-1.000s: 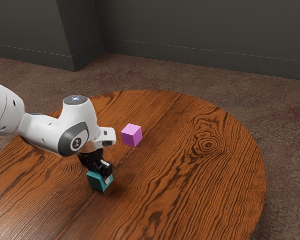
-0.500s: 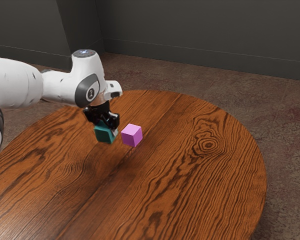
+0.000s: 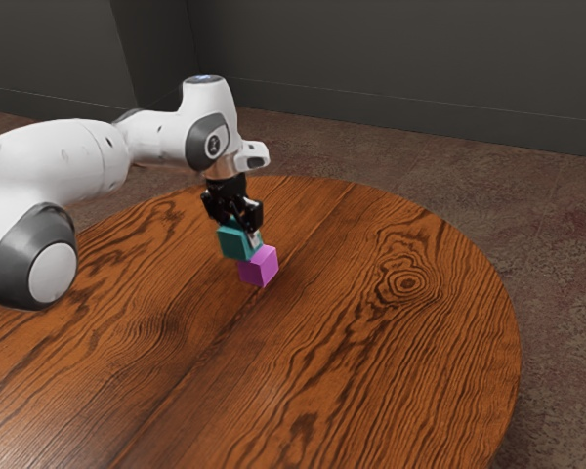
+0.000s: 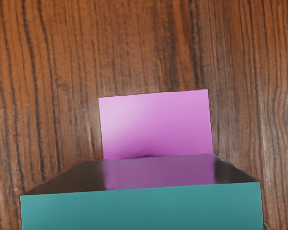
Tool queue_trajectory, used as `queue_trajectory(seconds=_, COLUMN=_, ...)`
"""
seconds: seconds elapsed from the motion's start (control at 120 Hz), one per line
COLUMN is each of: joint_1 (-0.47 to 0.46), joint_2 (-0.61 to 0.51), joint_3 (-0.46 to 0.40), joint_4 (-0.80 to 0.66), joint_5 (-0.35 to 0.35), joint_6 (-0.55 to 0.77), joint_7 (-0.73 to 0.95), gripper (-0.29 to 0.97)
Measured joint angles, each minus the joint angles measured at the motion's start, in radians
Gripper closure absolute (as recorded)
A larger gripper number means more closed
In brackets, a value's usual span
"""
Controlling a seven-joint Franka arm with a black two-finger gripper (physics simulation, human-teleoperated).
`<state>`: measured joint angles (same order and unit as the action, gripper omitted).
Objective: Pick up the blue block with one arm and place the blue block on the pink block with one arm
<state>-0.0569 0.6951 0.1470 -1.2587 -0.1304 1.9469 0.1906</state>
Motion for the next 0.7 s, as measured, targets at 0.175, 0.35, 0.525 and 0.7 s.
queue_trajectory(seconds=0.175, joint_1=0.014, joint_2=0.013, joint_3=-0.034, joint_4=0.018, joint_5=0.000, joint_6=-0.033, joint_7=0.095, gripper=0.37)
queue_trajectory(seconds=0.35, joint_1=0.014, joint_2=0.051, joint_3=-0.037, joint_4=0.088, joint_5=-0.003, joint_6=-0.046, joint_7=0.183, gripper=0.37)
queue_trajectory(seconds=0.525, joint_1=0.024, joint_2=0.067, joint_3=-0.035, joint_4=0.101, joint_5=-0.005, joint_6=-0.054, joint_7=0.197, gripper=0.37)
queue_trajectory(seconds=0.7, joint_1=0.030, joint_2=0.068, joint_3=-0.035, joint_4=0.109, joint_5=-0.006, joint_6=-0.057, joint_7=0.175, gripper=0.37)
